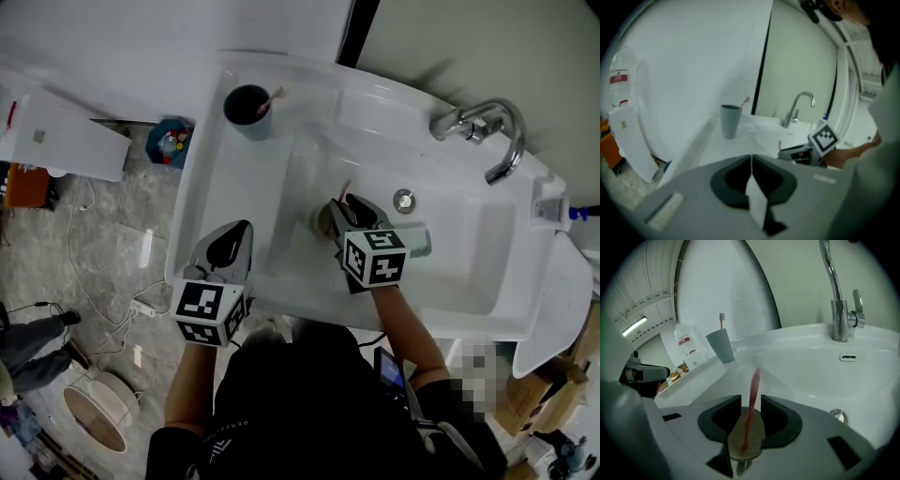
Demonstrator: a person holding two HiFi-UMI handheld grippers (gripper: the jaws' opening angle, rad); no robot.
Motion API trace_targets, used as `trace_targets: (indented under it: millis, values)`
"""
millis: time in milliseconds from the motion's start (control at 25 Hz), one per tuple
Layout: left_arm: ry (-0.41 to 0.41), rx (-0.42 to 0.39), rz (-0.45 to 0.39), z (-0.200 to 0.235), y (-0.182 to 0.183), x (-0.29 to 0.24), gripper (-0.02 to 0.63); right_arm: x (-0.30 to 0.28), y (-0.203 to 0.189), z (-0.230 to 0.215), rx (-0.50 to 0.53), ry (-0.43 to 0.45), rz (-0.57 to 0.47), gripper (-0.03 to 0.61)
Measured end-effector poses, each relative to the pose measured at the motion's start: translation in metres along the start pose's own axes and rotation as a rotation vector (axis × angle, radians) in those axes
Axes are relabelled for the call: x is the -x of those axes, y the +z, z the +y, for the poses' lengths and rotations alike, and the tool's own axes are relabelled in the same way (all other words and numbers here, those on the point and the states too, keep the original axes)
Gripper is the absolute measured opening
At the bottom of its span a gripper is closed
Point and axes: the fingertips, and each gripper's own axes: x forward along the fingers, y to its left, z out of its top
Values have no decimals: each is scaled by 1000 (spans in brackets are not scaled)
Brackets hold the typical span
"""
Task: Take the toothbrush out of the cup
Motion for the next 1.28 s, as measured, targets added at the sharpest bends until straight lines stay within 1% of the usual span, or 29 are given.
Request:
trace_targets:
  millis: [200,360,400,920,1120,1280]
  values:
    - [-2,6,2,-1,3,-7,11,-8,5,-2,1,-1,-11,110]
    - [3,9,1,1,4,-9,11,-8,5,-4,14,-19,-13,47]
    - [5,10,1,2,4,-9,11,-8,5,-4,17,-21,-12,44]
    - [-8,10,-21,-2,7,-6,11,8,6,-3,32,-31,-37,32]
    - [-24,15,-43,-9,9,-2,11,26,14,1,43,-37,-82,31]
    - [-39,10,-74,-15,14,3,11,45,24,5,49,-40,-136,31]
